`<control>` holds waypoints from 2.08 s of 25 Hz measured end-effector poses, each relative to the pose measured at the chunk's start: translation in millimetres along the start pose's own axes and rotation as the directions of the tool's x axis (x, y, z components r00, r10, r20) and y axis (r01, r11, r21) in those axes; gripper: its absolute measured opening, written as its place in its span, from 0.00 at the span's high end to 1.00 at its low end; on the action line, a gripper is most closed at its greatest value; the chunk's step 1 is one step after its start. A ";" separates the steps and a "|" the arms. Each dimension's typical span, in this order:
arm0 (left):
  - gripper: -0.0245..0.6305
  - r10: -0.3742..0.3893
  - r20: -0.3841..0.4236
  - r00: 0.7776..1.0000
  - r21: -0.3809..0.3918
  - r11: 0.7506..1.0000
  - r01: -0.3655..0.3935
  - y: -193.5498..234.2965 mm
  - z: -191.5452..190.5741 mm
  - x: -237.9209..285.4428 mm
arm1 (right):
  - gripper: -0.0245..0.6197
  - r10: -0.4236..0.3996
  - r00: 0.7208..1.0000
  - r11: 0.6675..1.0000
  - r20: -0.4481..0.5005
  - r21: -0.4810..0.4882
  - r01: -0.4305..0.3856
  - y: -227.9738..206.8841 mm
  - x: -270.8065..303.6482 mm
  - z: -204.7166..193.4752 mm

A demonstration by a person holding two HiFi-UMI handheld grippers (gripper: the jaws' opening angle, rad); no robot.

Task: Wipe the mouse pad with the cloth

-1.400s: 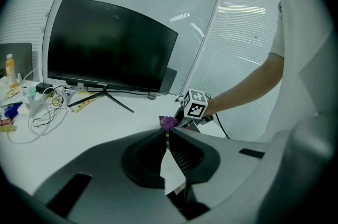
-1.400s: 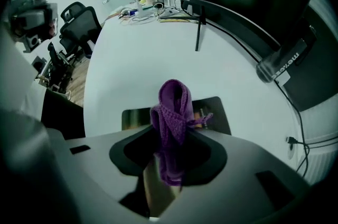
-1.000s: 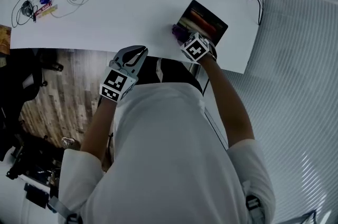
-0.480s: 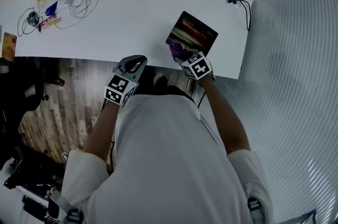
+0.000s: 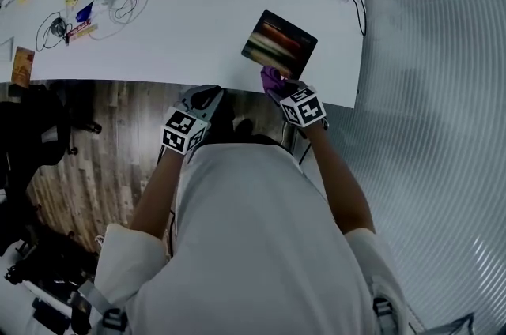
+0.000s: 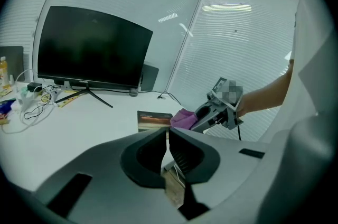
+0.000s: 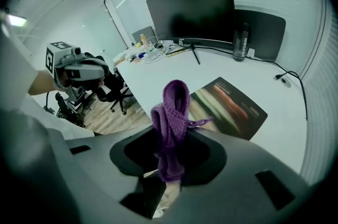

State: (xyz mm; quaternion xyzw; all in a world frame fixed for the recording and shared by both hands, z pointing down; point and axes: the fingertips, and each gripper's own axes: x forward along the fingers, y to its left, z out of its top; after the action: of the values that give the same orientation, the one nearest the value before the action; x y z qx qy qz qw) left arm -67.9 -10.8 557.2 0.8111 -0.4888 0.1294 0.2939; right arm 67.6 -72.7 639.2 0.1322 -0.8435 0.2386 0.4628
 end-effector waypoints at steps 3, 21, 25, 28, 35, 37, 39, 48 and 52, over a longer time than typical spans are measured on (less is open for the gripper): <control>0.92 0.010 -0.002 1.000 -0.002 1.000 -0.010 -18.0 -7.8 -5.1 | 0.74 -0.009 0.999 1.000 0.035 0.011 0.009 5.2 -17.1 -15.8; 0.92 0.061 0.107 0.992 -0.003 0.998 -0.061 -78.5 2.7 -58.3 | 0.74 -0.118 0.954 0.984 0.277 0.159 0.076 16.6 -112.1 -58.6; 0.92 0.055 0.140 0.989 -0.006 0.998 -0.055 -71.8 15.2 -78.4 | 0.74 -0.178 0.932 0.971 0.317 0.208 0.115 18.8 -136.3 -55.9; 0.92 0.045 0.159 0.986 0.000 0.999 -0.045 -65.5 24.7 -98.8 | 0.74 -0.226 0.911 0.963 0.346 0.220 0.155 27.2 -151.3 -51.3; 0.92 0.015 0.217 0.976 0.047 0.999 -0.025 -51.7 64.7 -141.6 | 0.74 -0.319 0.844 0.937 0.431 0.279 0.211 51.8 -191.4 -27.3; 0.92 0.005 0.234 0.972 0.069 0.997 -0.022 -47.9 77.8 -152.5 | 0.74 -0.342 0.819 0.930 0.461 0.292 0.224 60.0 -203.7 -17.9; 0.92 0.000 0.248 0.969 0.085 0.996 -0.022 -44.1 89.7 -162.0 | 0.74 -0.366 0.787 0.922 0.496 0.306 0.236 67.9 -216.6 -7.8; 0.92 -0.027 0.287 0.958 0.143 0.990 -0.015 -38.9 124.2 -182.0 | 0.74 -0.411 0.691 0.910 0.595 0.309 0.276 88.5 -254.9 22.8; 0.92 -0.033 0.301 0.953 0.143 0.990 -0.011 -39.5 130.8 -187.7 | 0.75 -0.408 0.684 0.913 0.605 0.280 0.296 95.3 -262.4 26.8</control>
State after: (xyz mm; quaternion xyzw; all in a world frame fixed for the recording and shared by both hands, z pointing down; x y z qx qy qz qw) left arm -135.4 58.6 346.2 0.8430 -0.5131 0.0366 0.1573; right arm 146.9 -5.1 378.8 0.4032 -0.8874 0.1506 0.1651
